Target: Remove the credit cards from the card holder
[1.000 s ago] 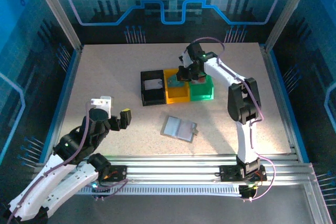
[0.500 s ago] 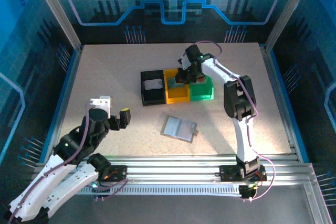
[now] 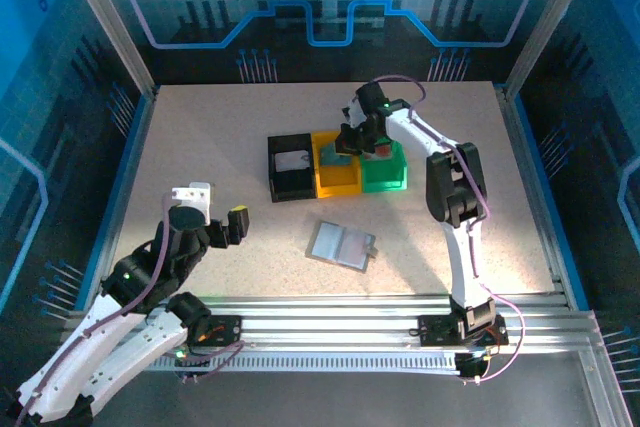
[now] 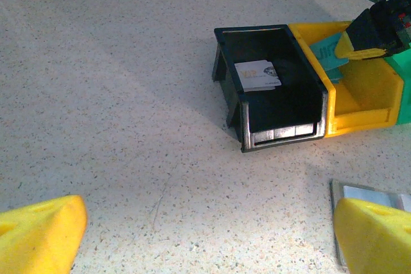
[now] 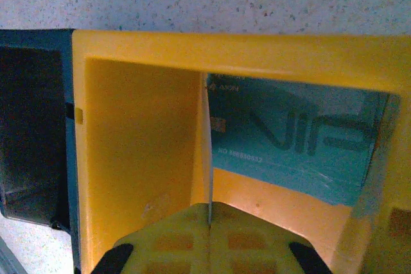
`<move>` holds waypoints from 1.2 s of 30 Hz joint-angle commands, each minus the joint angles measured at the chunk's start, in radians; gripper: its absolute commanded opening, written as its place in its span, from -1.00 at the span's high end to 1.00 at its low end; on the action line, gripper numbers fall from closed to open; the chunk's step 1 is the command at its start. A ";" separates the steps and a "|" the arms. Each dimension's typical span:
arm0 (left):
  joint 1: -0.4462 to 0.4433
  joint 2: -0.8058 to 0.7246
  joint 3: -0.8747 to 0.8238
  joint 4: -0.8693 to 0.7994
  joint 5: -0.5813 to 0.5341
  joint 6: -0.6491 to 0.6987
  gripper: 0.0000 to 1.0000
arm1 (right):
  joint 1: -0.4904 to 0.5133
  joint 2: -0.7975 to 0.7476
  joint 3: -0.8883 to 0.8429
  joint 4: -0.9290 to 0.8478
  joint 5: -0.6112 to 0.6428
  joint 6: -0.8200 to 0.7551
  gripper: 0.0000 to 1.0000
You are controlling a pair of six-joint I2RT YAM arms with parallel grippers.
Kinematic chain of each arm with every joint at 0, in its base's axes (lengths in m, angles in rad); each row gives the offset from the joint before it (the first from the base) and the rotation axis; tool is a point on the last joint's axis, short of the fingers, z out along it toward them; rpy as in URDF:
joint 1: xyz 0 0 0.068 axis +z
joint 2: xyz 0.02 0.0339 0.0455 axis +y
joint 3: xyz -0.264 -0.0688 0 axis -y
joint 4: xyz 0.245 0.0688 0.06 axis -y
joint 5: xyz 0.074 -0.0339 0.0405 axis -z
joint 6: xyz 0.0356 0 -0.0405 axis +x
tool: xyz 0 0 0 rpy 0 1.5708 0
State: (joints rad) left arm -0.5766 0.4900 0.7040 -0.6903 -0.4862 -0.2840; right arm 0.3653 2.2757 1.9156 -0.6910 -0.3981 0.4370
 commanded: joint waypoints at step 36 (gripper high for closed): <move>0.017 0.003 -0.008 0.022 -0.007 0.023 -0.98 | 0.025 -0.164 0.167 -0.184 0.077 -0.045 0.47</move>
State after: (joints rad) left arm -0.5713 0.4900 0.7040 -0.6899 -0.4858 -0.2810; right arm 0.3691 2.2585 2.0884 -0.8528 -0.3344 0.4122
